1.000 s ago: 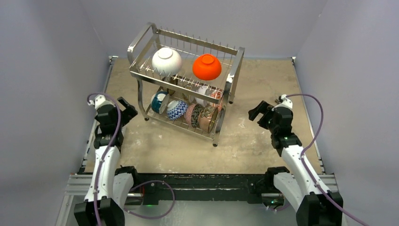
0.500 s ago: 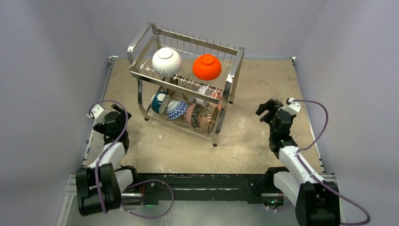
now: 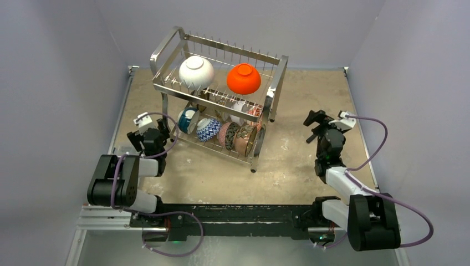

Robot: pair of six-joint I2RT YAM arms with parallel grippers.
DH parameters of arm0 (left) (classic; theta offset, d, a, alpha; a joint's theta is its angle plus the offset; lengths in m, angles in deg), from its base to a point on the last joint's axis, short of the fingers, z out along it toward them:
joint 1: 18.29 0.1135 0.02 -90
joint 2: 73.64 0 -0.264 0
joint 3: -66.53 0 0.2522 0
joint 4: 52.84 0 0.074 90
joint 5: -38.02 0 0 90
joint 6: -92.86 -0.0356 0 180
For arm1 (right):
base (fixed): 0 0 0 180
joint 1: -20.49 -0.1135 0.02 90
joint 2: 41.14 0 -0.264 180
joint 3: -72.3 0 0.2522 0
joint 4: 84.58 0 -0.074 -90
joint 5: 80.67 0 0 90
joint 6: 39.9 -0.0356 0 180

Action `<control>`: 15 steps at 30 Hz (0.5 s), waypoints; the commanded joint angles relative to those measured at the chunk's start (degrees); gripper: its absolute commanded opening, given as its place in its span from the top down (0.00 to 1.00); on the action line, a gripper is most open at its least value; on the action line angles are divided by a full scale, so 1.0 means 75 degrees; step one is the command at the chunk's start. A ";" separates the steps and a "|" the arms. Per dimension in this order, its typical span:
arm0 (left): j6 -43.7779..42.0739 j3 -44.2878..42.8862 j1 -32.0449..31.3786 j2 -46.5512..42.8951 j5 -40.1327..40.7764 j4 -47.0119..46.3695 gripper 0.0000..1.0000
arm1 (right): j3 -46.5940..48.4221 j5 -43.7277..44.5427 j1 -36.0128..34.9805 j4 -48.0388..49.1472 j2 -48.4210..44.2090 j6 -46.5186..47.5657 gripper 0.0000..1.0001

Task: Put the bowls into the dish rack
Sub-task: Reset both arms

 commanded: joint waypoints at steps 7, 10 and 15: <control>-0.0525 -0.0315 -0.0084 0.0910 -0.1287 -0.1894 0.02 | -0.1289 0.0588 0.0017 0.3556 0.0585 0.2086 0.01; -0.0808 -0.0018 -0.0239 0.1239 -0.1632 -0.2639 0.02 | -0.1408 0.0245 0.0016 0.4484 0.1106 0.2214 0.01; -0.0902 0.0057 -0.0285 0.1527 -0.1679 -0.3089 0.01 | -0.1468 -0.0040 0.0014 0.6670 0.2810 0.2596 0.01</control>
